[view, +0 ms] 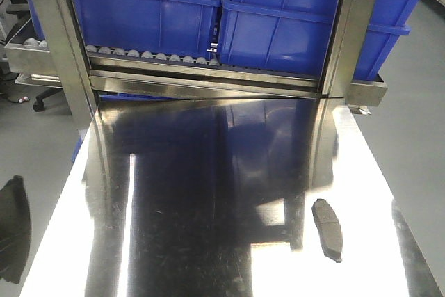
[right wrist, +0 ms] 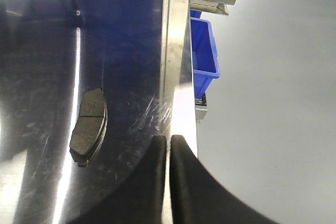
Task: Move and align brake pads A on conveyor
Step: 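Lift the brake pad with the left gripper and hold it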
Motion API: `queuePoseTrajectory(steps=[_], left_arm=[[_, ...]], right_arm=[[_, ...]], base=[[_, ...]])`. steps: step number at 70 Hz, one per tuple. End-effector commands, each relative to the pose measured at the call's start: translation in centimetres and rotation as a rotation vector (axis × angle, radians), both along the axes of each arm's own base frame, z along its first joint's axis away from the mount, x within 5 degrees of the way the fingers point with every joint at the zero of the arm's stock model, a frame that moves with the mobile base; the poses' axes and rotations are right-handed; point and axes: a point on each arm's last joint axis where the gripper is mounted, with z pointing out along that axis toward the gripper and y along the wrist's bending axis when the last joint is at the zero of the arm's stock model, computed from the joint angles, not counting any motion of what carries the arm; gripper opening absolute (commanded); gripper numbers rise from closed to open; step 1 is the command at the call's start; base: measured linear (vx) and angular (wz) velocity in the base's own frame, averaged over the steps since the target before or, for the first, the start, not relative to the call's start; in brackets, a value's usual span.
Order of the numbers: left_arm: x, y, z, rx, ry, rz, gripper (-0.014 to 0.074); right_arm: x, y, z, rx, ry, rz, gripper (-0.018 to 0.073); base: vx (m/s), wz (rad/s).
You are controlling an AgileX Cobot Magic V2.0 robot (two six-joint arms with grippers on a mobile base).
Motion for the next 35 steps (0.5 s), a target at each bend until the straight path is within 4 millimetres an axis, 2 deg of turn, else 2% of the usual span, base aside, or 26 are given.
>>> queuePoseTrajectory(steps=[1,13,35], left_arm=[[-0.7,0.3,1.6,-0.069,-0.167,-0.011,0.0157],[-1.8,0.8,1.4,-0.093,-0.22,-0.011,0.0157],[-1.9,0.8,1.5,-0.098,-0.228,-0.011,0.0157]], right_arm=[[0.4,0.0,1.4,-0.008,-0.087,0.004,-0.0001],[0.4,0.0,1.4,-0.008,-0.087,0.004,-0.0001],[0.4,0.0,1.4,-0.008,-0.087,0.004,-0.0001]], base=[[0.0,0.0],[0.0,0.0],[0.0,0.0]])
